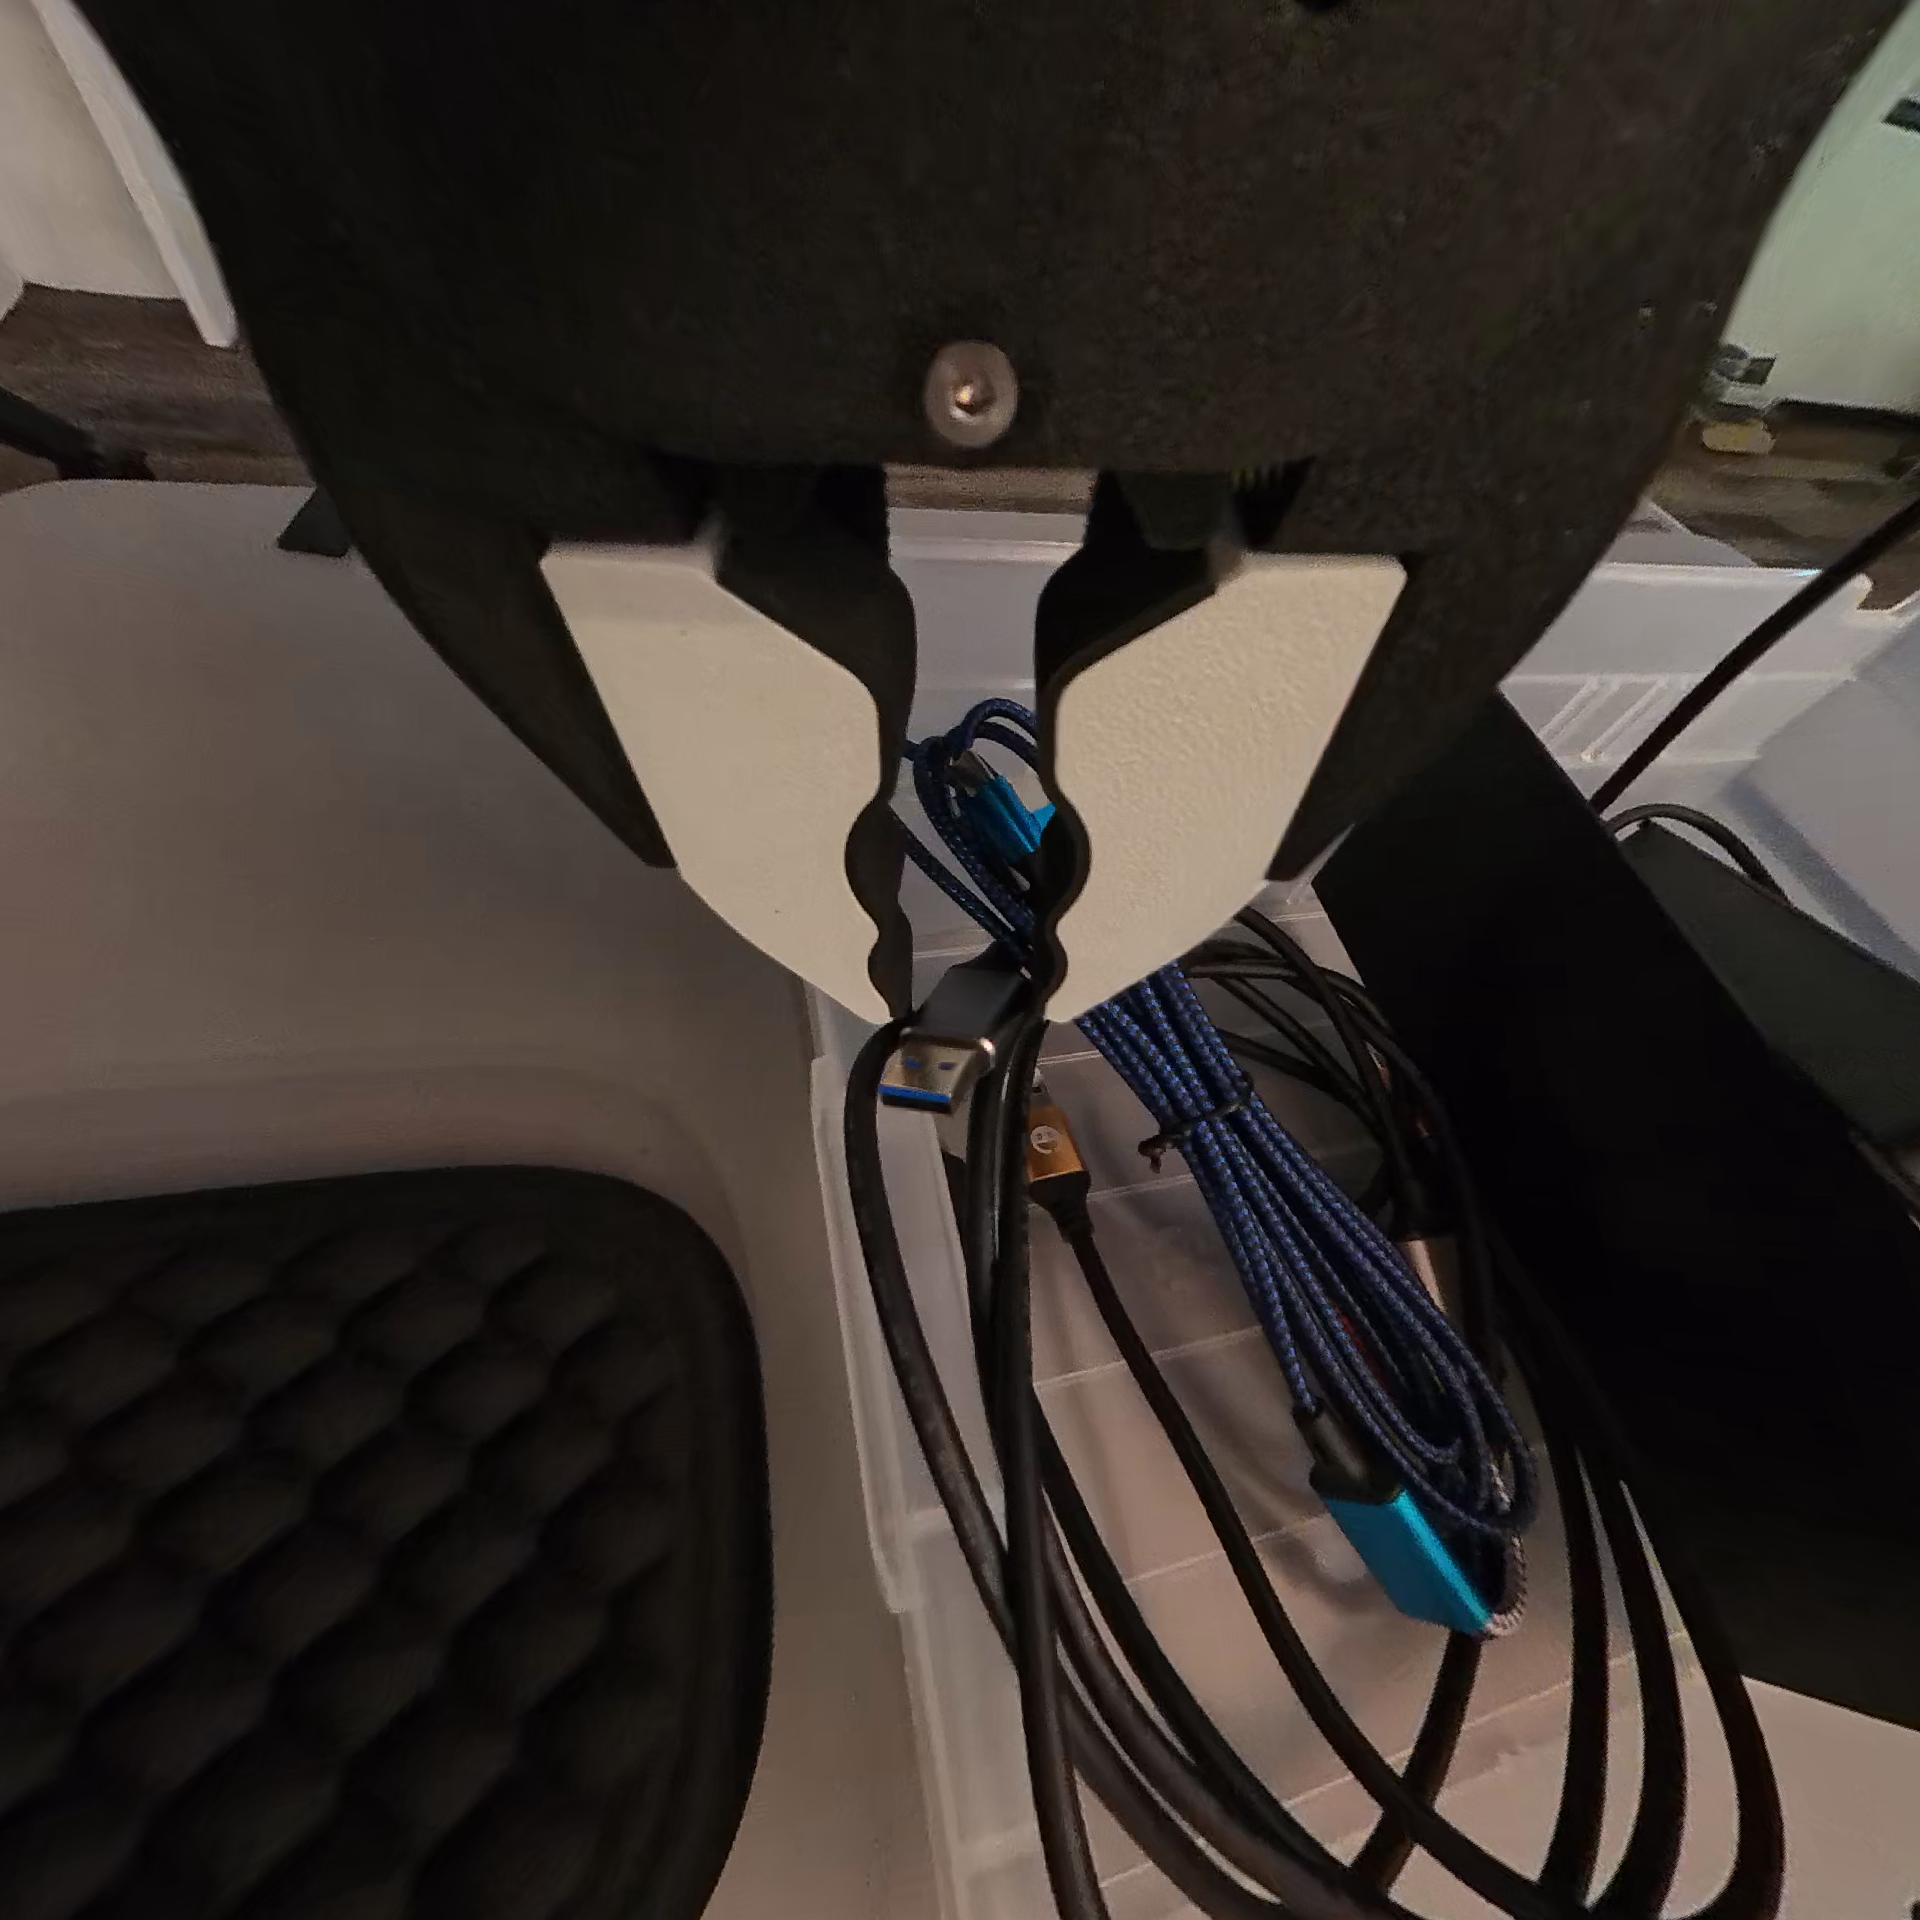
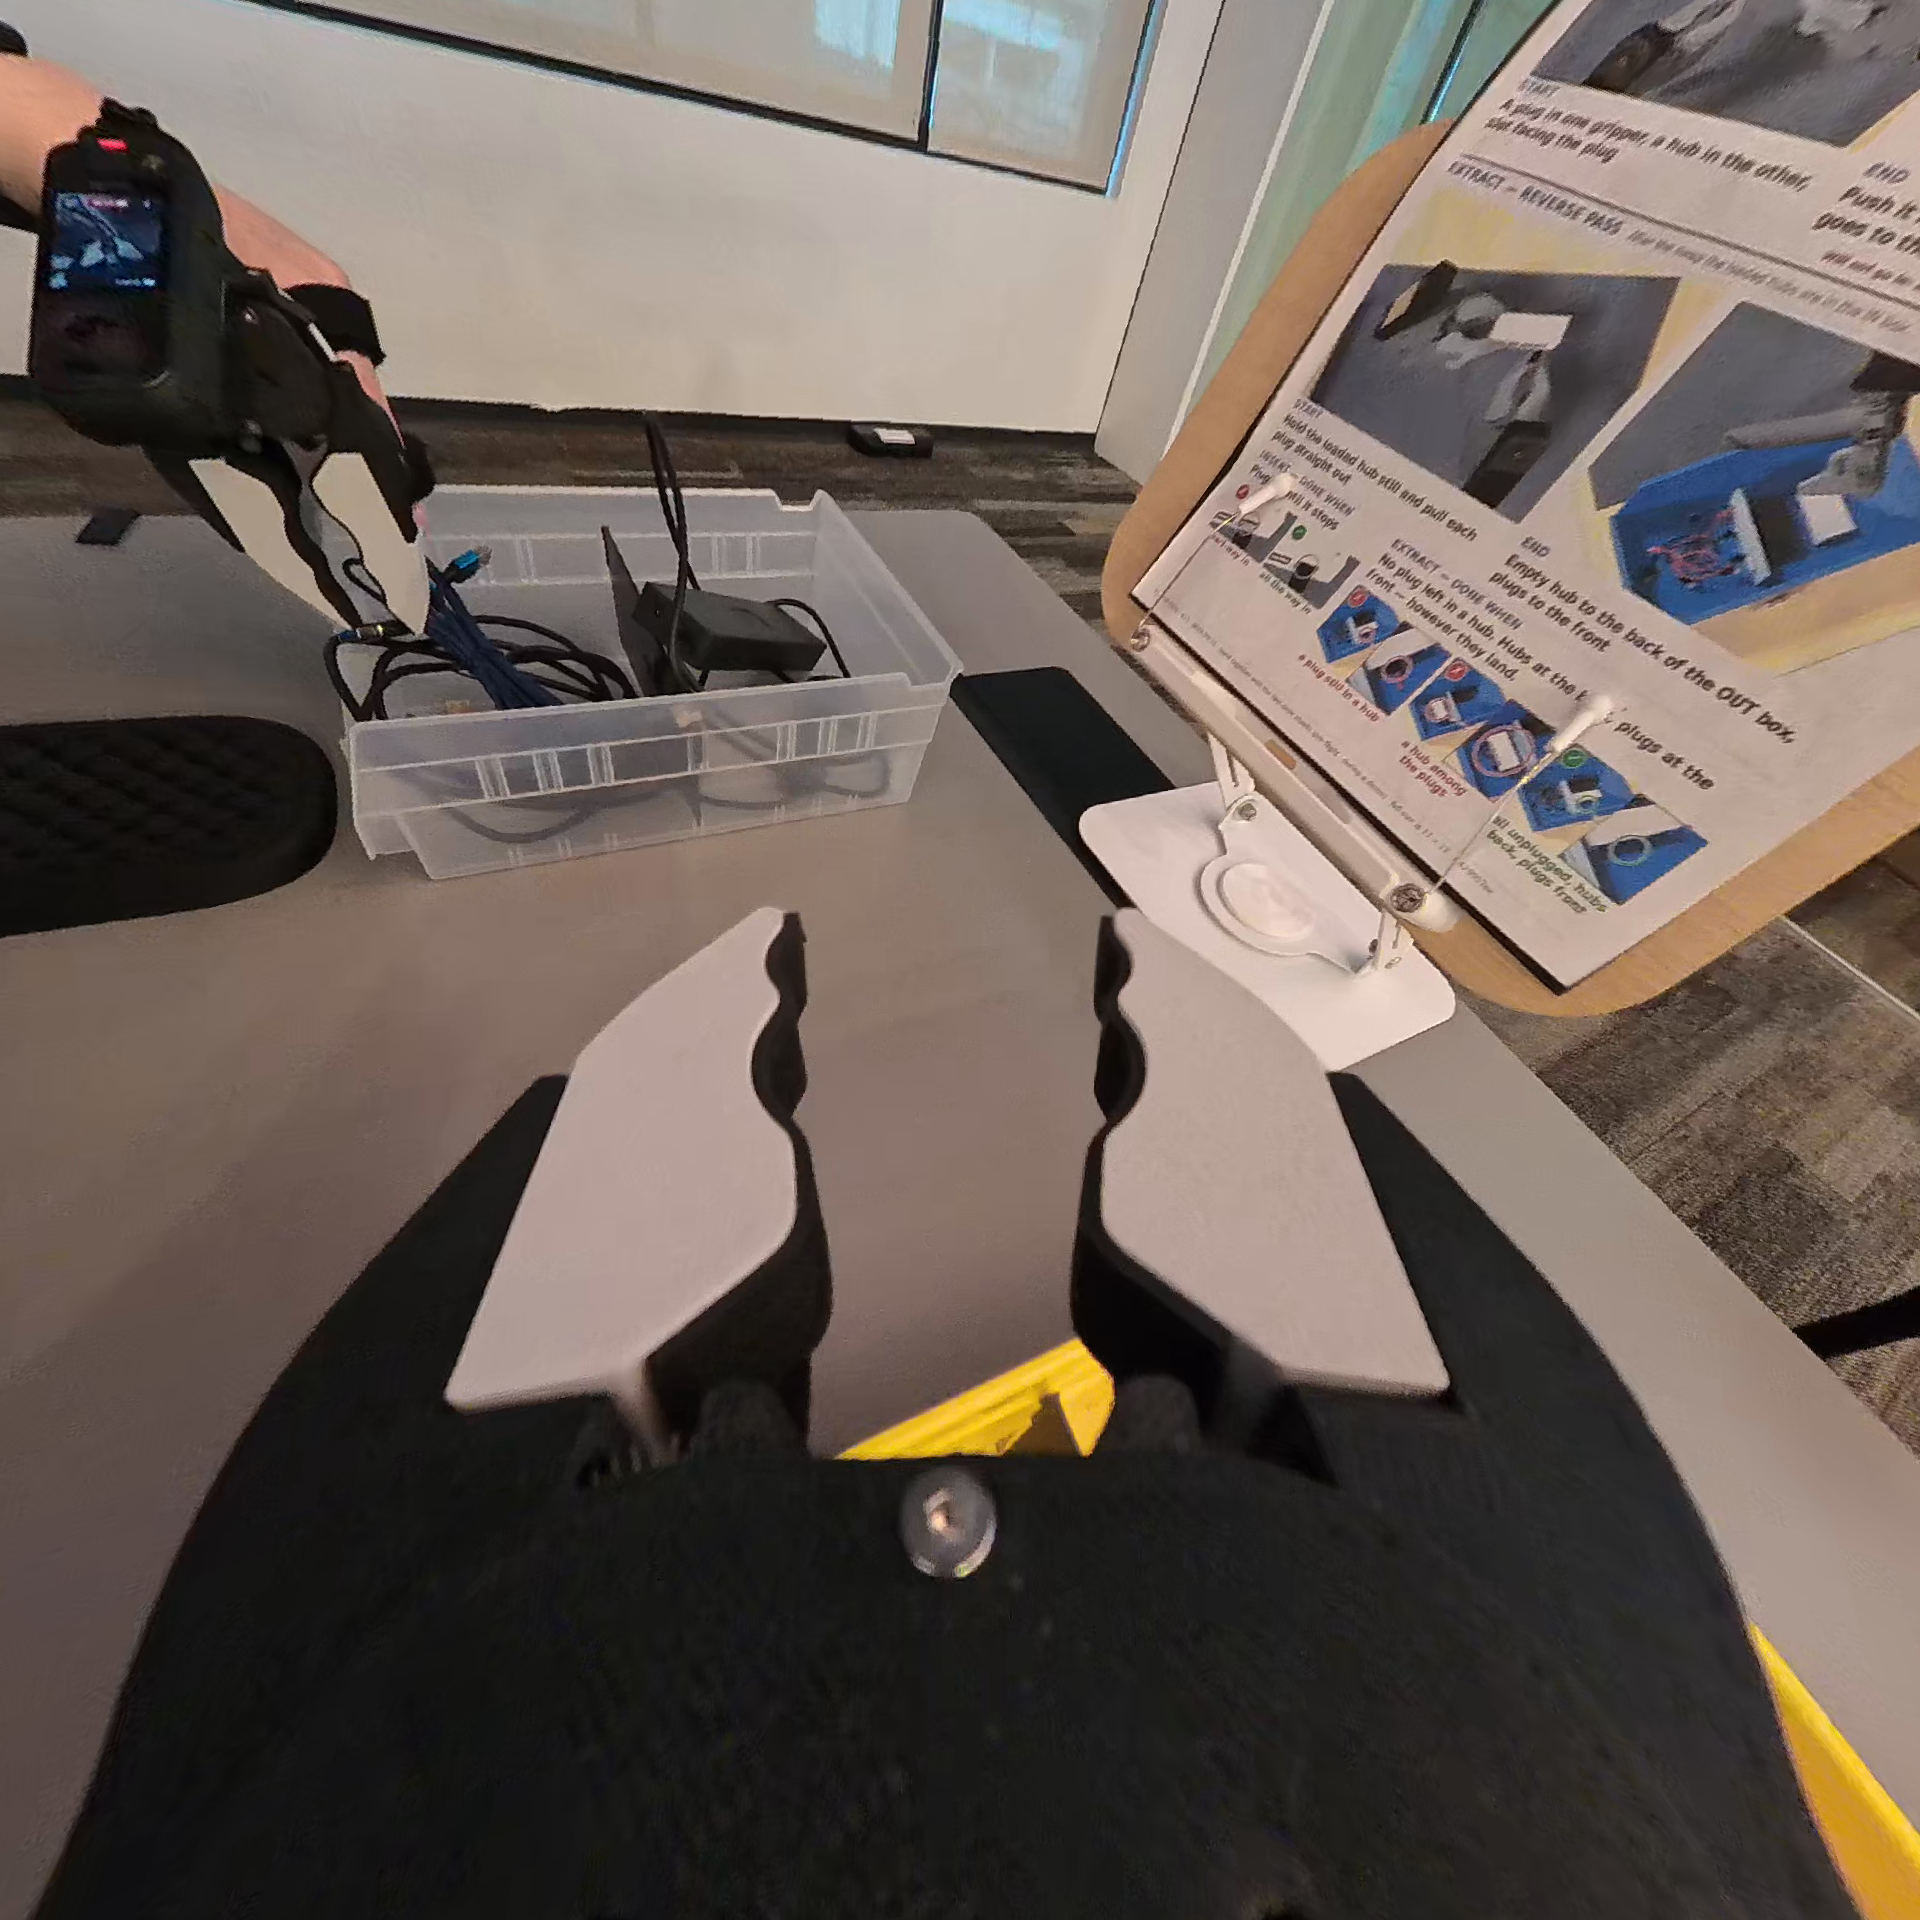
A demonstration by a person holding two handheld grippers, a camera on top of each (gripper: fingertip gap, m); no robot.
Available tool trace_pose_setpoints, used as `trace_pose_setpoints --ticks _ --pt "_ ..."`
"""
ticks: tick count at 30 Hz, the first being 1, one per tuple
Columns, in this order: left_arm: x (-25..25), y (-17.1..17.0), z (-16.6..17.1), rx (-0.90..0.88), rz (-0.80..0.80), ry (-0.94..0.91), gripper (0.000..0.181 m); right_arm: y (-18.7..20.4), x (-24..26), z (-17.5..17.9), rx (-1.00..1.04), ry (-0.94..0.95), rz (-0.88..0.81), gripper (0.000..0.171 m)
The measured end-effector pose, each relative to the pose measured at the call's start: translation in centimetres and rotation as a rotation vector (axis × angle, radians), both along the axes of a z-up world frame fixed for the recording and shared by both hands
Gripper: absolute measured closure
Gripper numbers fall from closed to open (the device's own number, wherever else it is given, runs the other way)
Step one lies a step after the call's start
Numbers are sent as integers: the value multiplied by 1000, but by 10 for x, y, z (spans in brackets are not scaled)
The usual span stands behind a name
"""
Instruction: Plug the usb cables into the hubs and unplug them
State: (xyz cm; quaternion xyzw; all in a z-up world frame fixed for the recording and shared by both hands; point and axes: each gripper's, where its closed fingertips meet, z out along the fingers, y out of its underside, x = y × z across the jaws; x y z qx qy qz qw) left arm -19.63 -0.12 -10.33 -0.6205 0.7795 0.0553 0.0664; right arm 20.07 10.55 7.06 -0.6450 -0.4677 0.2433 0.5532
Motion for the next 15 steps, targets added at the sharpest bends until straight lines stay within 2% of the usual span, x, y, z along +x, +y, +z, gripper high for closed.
trace_pose_setpoints --ticks 7,11,15 --pt "3 -1 6 -69 217 -87 162 -9 -4 5 14 3 39 117" --pt "24 2 39 -121 353 -327 163 -15 -2 14 21 40 64 117" --pt "41 15 88 -144 492 -604 164 -19 1 20 16 77 84 117"
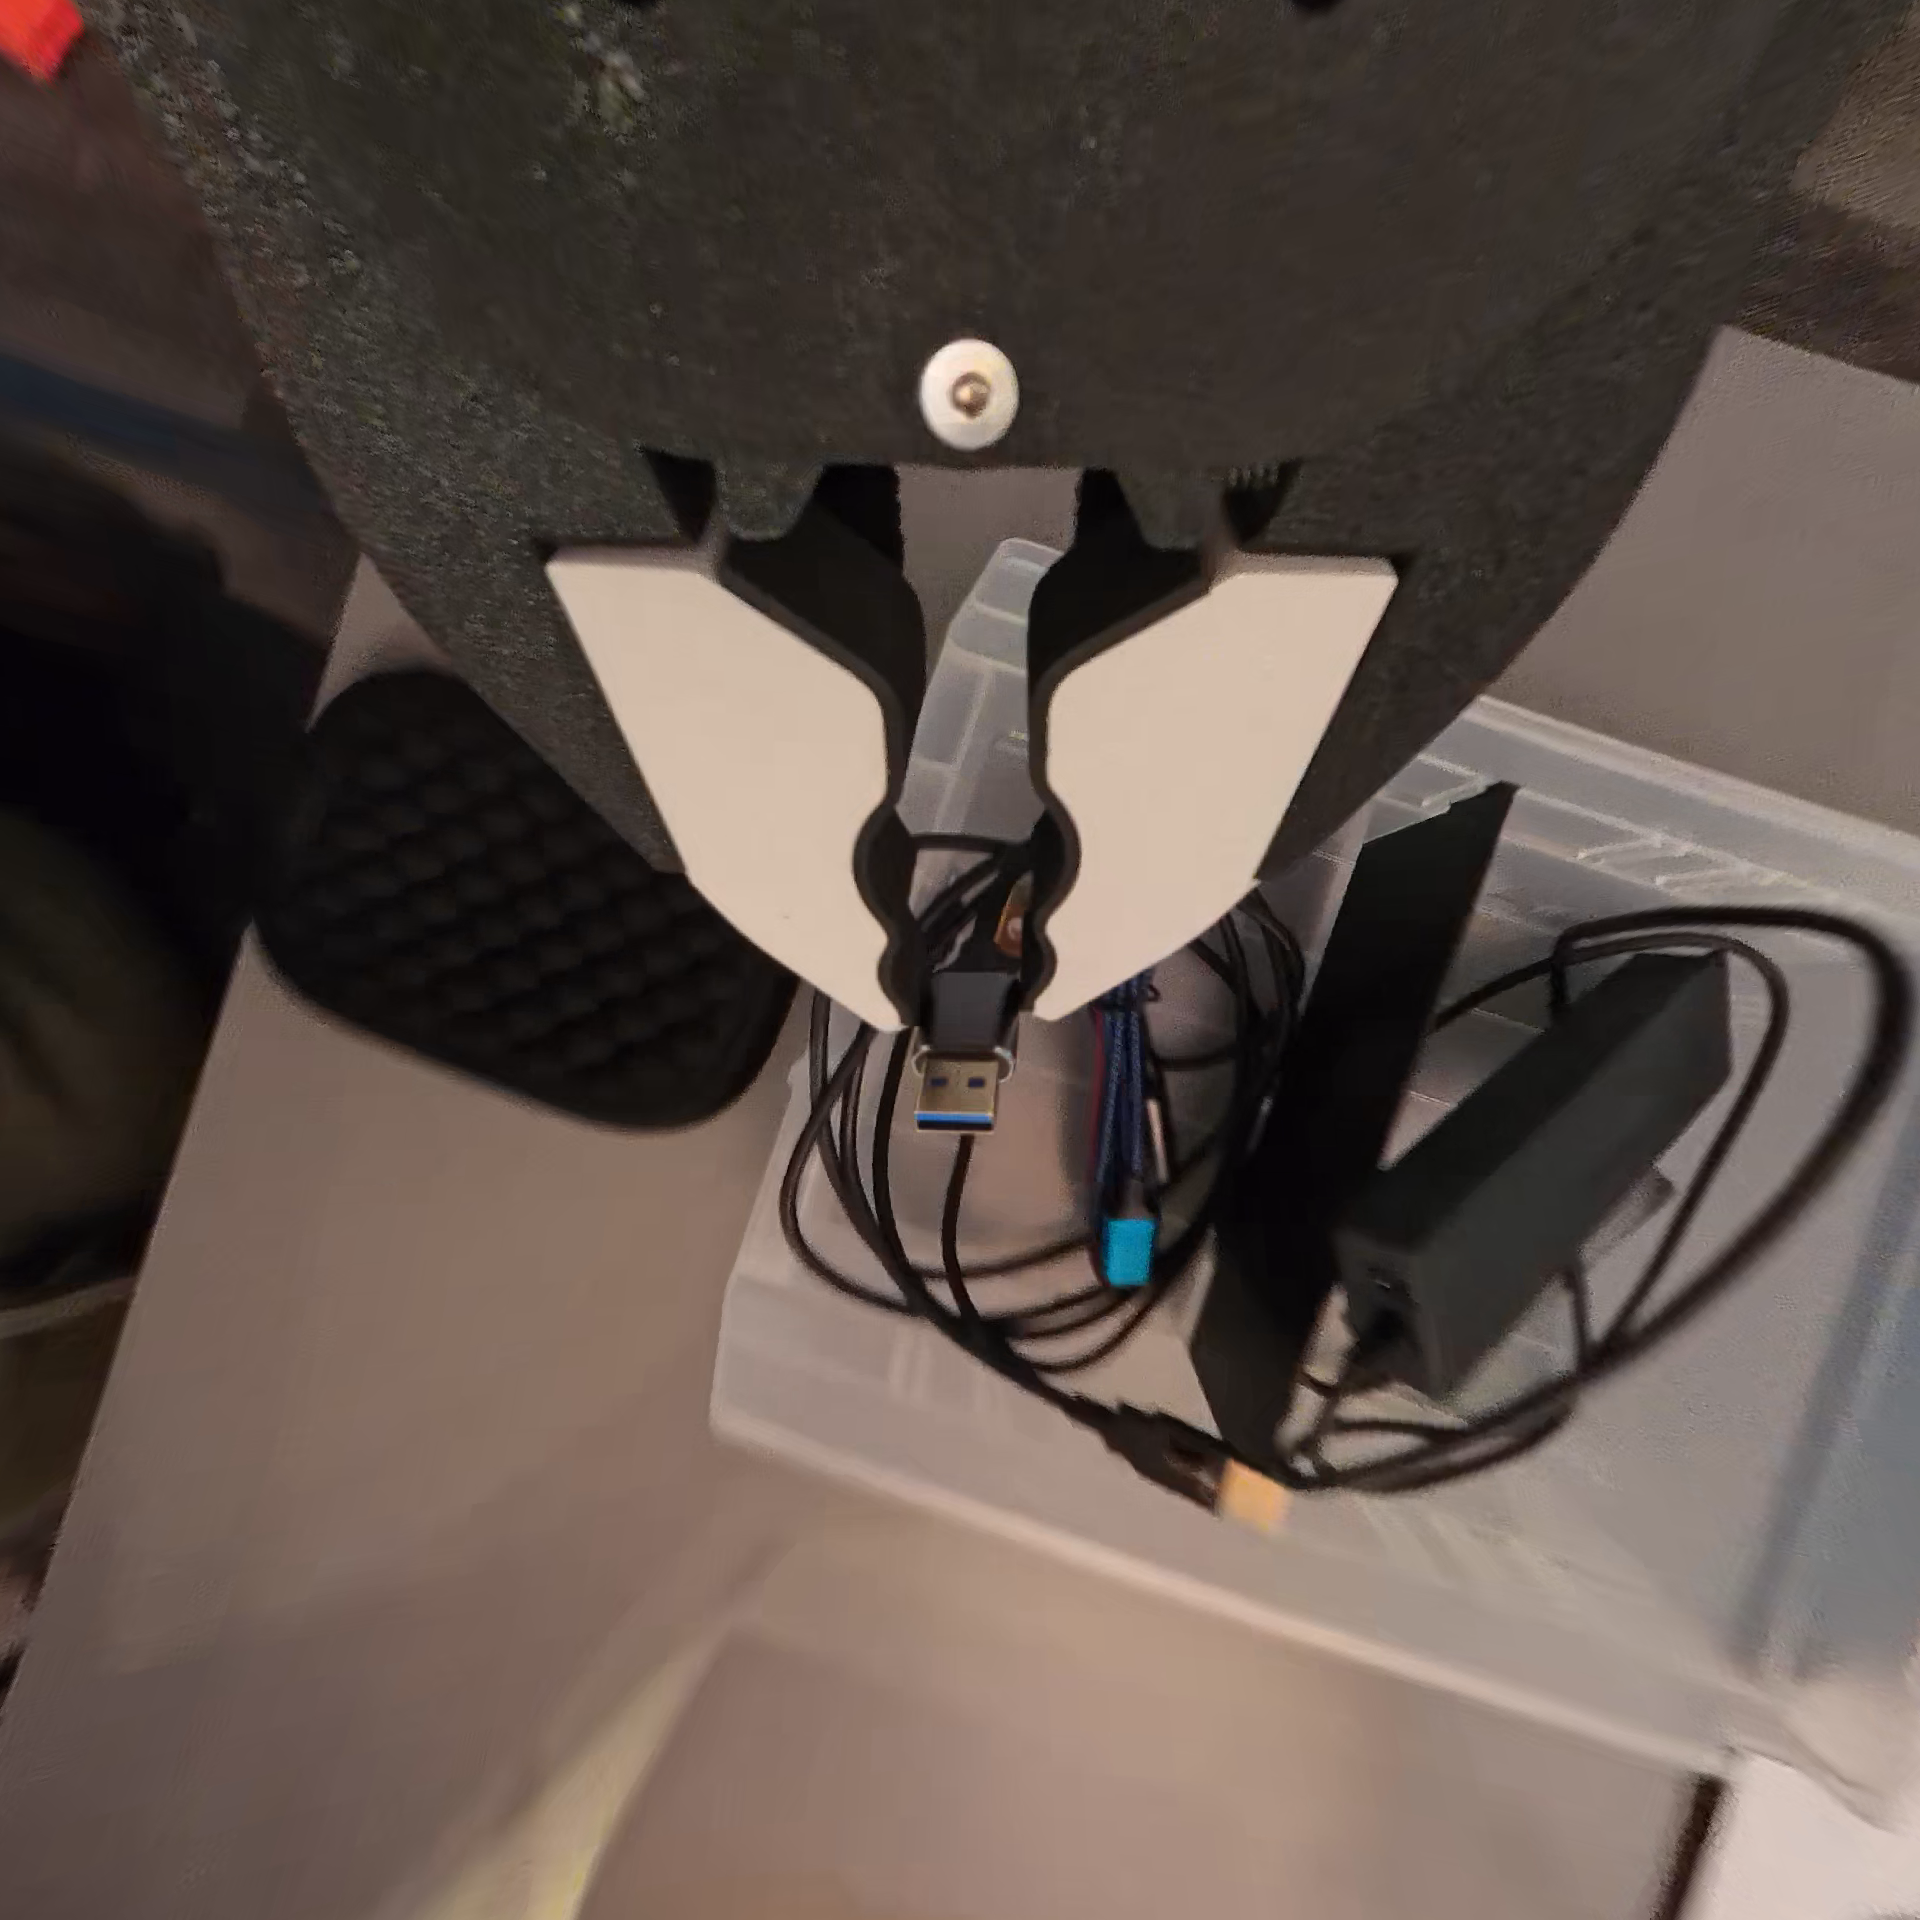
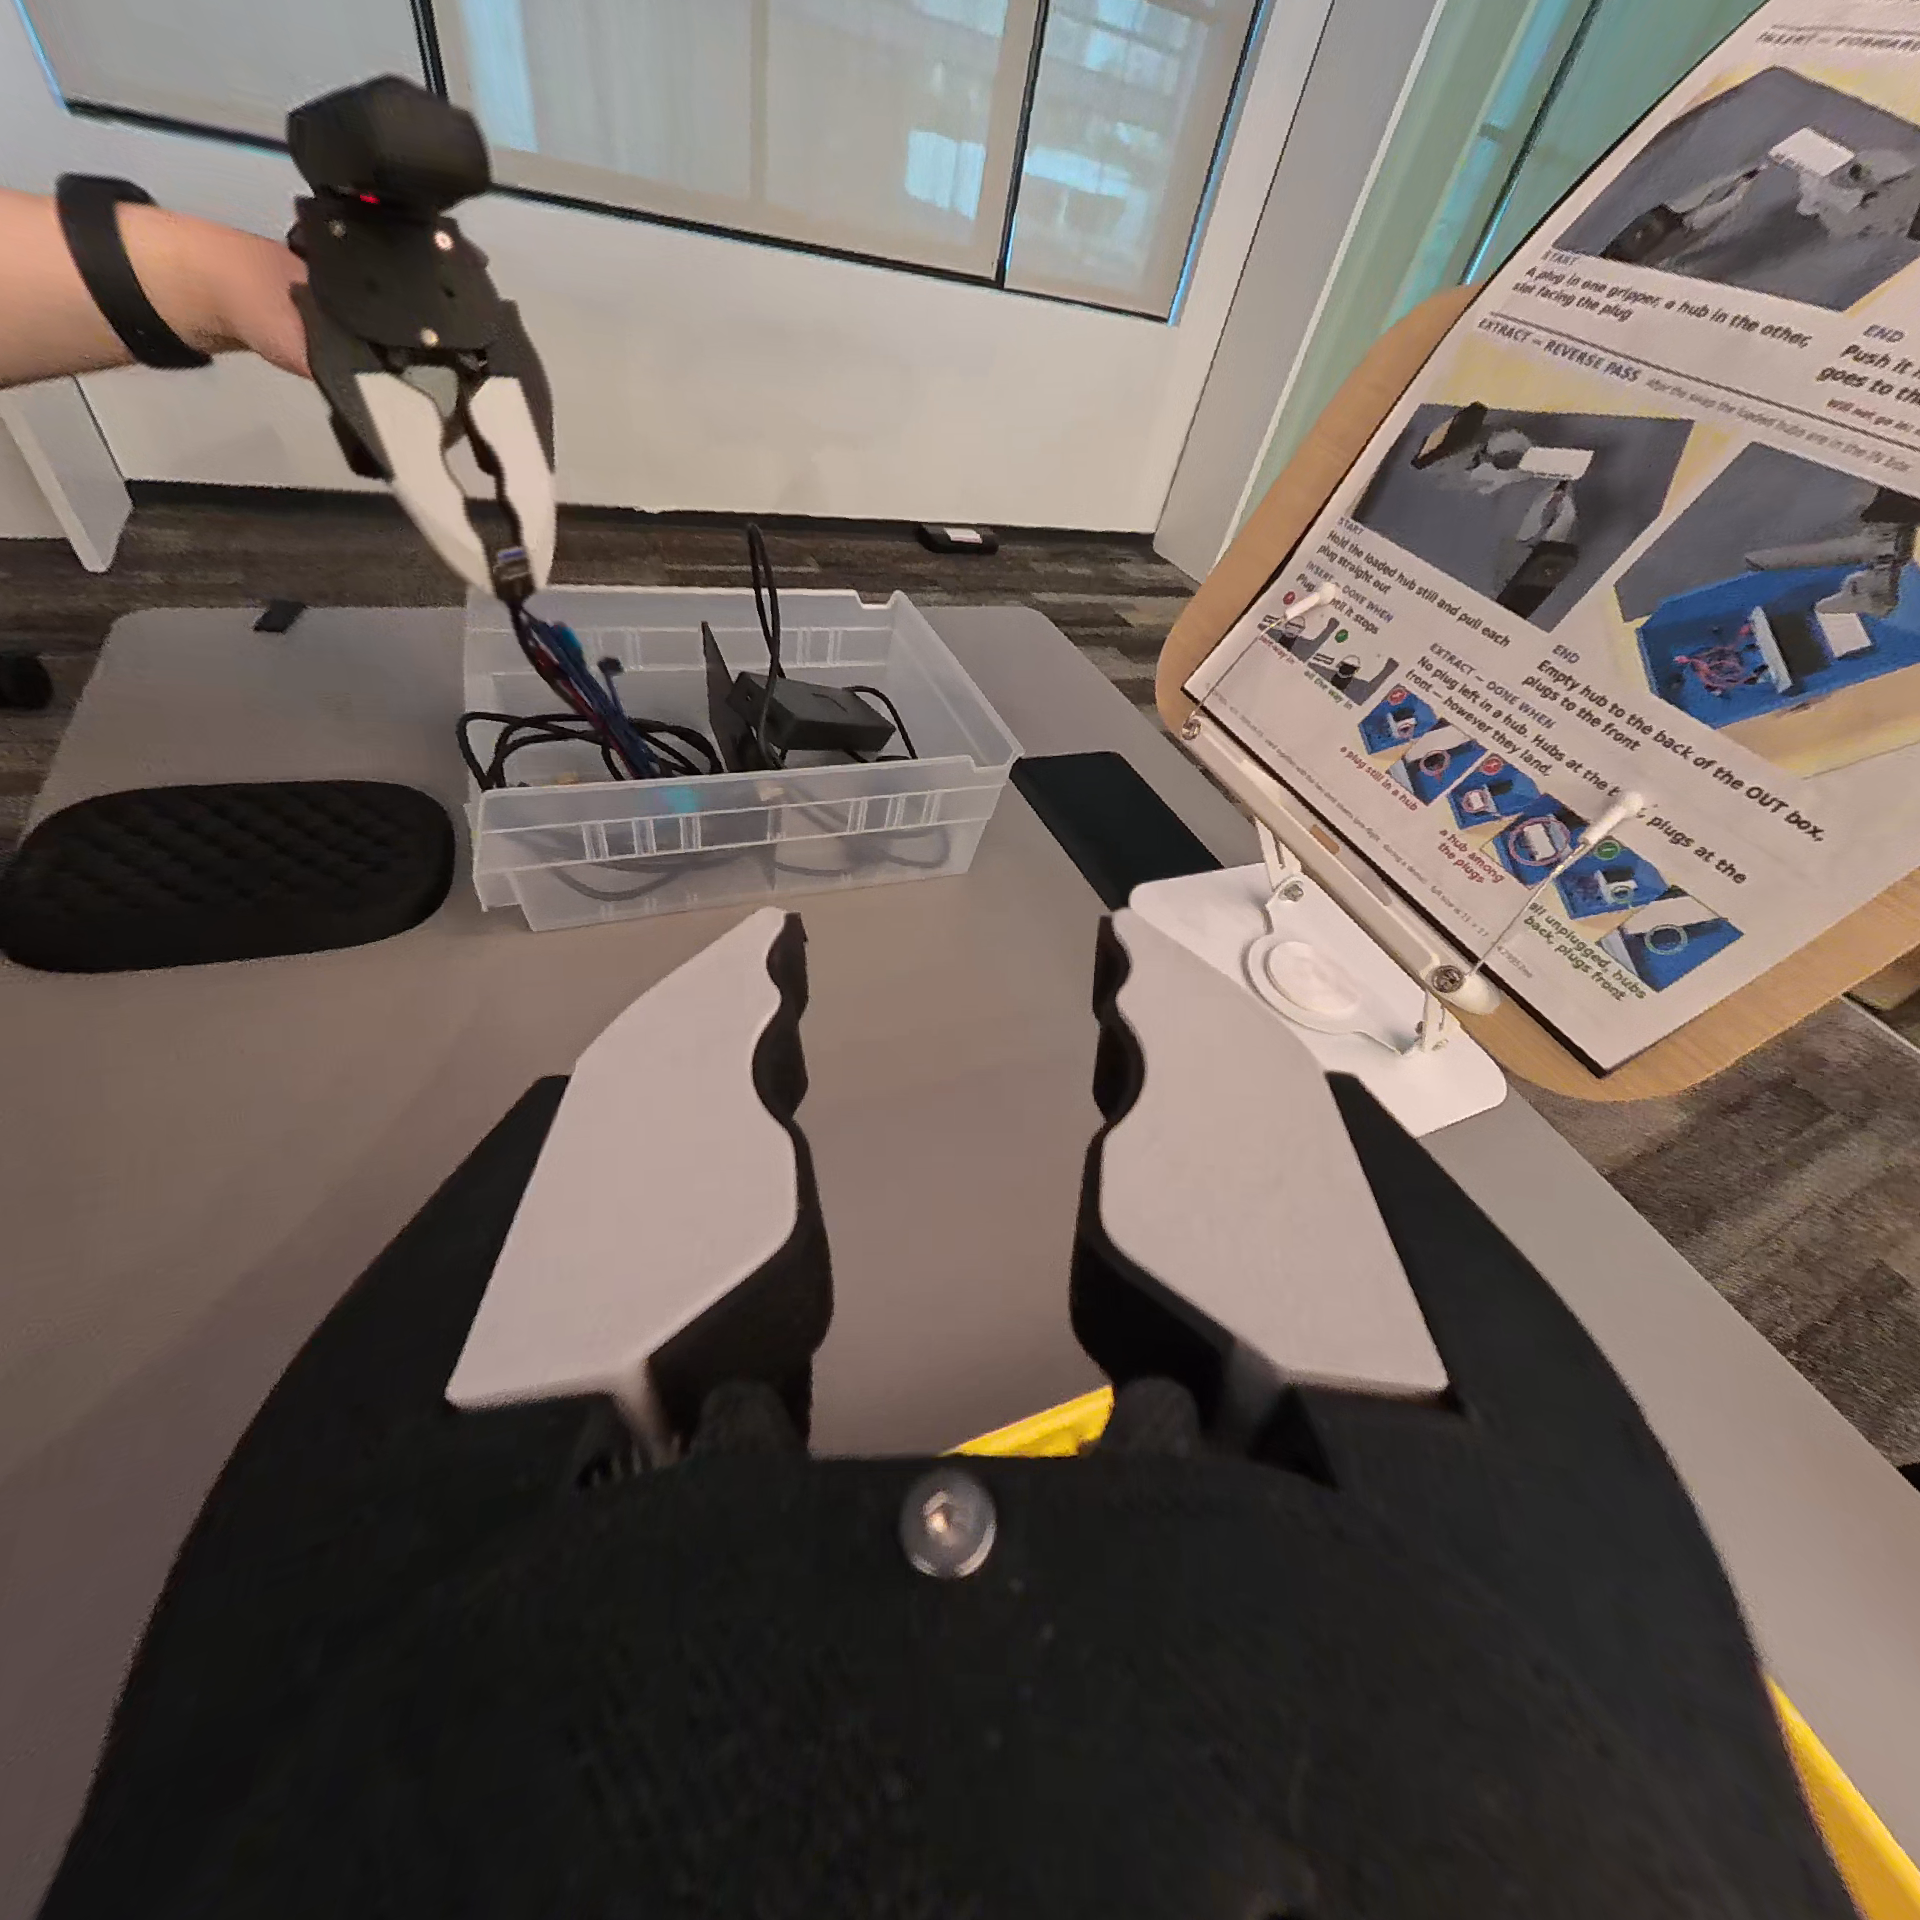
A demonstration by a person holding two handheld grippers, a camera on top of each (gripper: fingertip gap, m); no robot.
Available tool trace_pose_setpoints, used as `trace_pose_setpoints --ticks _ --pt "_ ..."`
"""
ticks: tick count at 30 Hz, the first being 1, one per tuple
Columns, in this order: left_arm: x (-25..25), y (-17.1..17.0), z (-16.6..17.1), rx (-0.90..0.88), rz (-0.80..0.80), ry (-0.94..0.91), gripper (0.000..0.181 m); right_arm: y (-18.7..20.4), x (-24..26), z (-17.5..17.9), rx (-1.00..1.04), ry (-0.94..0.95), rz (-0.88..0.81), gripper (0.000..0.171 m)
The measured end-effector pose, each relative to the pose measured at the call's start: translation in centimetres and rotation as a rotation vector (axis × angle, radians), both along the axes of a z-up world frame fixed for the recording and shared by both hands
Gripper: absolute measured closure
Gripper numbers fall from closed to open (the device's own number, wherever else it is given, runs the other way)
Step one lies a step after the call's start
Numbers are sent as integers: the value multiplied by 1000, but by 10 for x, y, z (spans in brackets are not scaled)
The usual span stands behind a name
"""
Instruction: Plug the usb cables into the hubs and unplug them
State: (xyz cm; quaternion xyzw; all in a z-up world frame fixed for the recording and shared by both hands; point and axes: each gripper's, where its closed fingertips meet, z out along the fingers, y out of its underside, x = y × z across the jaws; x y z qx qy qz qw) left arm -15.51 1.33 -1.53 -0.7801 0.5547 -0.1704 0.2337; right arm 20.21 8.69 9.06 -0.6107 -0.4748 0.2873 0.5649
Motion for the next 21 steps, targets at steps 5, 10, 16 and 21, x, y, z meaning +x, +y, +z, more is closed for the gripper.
trace_pose_setpoints --ticks 5,10,16,21 --pt "1 10 38 -69 228 -120 165 -6 5 12 -15 75 38 117" --pt "37 -7 83 -12 194 -158 165 -13 11 22 -10 111 63 117" --pt "97 -21 152 72 143 -197 164 -21 22 37 -4 177 88 117" --pt "155 -23 195 119 141 -310 164 -26 37 47 -11 216 80 117"
